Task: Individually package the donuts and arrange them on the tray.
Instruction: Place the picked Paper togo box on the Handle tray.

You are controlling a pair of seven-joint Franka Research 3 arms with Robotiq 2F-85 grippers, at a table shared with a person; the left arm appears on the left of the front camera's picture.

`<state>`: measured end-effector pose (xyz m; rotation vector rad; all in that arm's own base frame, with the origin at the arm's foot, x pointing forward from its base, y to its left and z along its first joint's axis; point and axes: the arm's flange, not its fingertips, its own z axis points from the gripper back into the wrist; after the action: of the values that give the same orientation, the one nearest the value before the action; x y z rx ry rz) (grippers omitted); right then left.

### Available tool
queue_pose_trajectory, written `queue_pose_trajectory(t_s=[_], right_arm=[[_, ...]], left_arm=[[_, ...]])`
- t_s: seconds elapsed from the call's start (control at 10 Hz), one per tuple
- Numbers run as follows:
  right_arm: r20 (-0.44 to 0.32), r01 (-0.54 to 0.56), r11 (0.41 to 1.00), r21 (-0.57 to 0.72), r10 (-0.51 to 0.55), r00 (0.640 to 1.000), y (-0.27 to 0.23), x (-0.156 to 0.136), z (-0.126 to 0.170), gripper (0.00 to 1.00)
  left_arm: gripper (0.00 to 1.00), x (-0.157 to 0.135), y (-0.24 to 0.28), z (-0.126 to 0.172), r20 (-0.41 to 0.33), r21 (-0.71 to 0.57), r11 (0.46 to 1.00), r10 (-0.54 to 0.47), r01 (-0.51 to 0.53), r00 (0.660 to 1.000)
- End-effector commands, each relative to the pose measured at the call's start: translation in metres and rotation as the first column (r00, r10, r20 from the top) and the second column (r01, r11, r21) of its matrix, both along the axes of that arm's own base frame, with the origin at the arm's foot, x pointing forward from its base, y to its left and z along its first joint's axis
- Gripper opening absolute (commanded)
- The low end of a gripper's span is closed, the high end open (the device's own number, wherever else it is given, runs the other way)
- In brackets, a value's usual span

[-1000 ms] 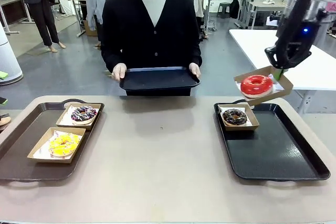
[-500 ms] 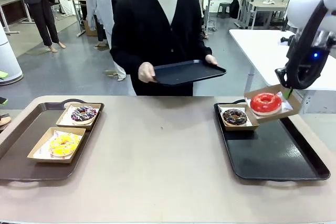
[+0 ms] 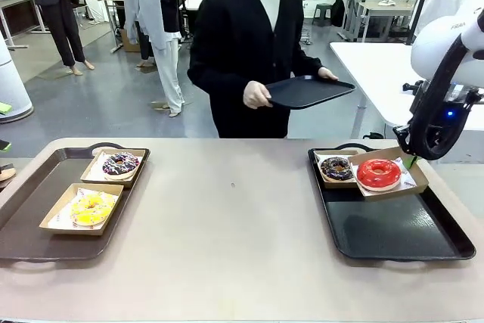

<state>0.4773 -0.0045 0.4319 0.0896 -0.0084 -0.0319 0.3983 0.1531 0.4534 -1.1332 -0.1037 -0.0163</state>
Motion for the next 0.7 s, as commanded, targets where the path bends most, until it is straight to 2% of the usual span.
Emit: queue_pose_trajectory(t_s=[0.0,0.6], right_arm=[[0.0,0.001,1.0,0.0,-0.001,1.0,-0.0011,0.0002,-0.0004,0.01],[-0.001,0.0,1.0,0.0,0.0,1.0,0.0001,0.0,-0.0003,0.01]], left_arm=[[1.0,-0.0023,0.0011,0.0031,0.011,-0.009,1.0,-0.006,0.006,1.0],[1.0,-0.0023,0.0011,0.0031,0.011,-0.009,1.0,-0.006,0.006,1.0]])
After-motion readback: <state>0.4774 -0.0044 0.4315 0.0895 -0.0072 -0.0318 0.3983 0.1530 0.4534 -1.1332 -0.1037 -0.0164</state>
